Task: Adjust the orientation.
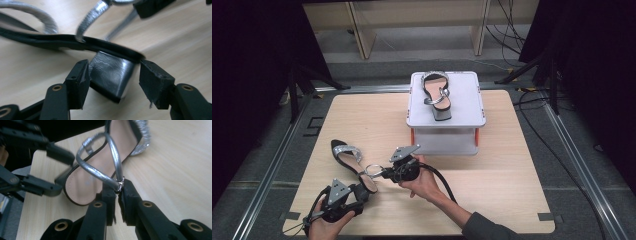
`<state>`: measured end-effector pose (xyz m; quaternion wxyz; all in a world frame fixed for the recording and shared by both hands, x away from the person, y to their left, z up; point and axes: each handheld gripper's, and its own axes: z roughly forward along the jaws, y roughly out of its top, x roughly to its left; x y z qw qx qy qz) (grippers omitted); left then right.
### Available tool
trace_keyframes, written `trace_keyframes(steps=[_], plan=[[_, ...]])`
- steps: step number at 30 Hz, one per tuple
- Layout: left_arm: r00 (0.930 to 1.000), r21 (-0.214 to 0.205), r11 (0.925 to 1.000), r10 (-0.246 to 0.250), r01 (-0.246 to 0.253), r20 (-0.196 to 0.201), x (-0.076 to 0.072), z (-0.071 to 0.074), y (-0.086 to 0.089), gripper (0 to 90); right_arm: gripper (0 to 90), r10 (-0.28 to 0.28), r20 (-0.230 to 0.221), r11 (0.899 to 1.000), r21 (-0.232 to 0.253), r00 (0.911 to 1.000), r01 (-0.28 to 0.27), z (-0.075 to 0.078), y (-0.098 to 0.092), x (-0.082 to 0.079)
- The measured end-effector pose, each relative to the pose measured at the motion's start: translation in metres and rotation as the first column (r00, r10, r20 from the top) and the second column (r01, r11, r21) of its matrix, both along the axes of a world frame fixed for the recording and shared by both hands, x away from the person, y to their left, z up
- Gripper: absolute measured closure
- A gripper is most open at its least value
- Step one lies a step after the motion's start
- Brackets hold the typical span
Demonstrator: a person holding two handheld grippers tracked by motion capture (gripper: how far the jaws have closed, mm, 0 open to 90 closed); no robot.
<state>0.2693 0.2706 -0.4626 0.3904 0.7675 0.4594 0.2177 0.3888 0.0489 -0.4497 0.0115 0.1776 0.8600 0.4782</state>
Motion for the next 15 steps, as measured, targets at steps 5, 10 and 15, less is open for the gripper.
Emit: trace_keyframes(steps=[5, 10, 15], plan=[[0.9986, -0.016, 0.9986, -0.05, 0.051, 0.014, -0.004, -0.001, -0.009, 39.3, 84.7, -0.008, 0.047, 1.0, -0.009, 0.9989, 0.008, 0.018, -0.015, 0.002], [0.9968, -0.02, 0.9969, -0.076, 0.077, 0.024, -0.015, 0.004, -0.017, 39.1, 84.7, -0.019, 0.082, 0.998, -0.057, 0.9965, 0.023, 0.026, -0.04, 0.0], [0.9911, 0.059, 0.9901, -0.13, 0.128, 0.031, -0.014, 0.004, -0.021, 38.0, 84.6, -0.021, 0.075, 0.996, -0.086, 0.997, 0.027, 0.028, -0.064, -0.007]])
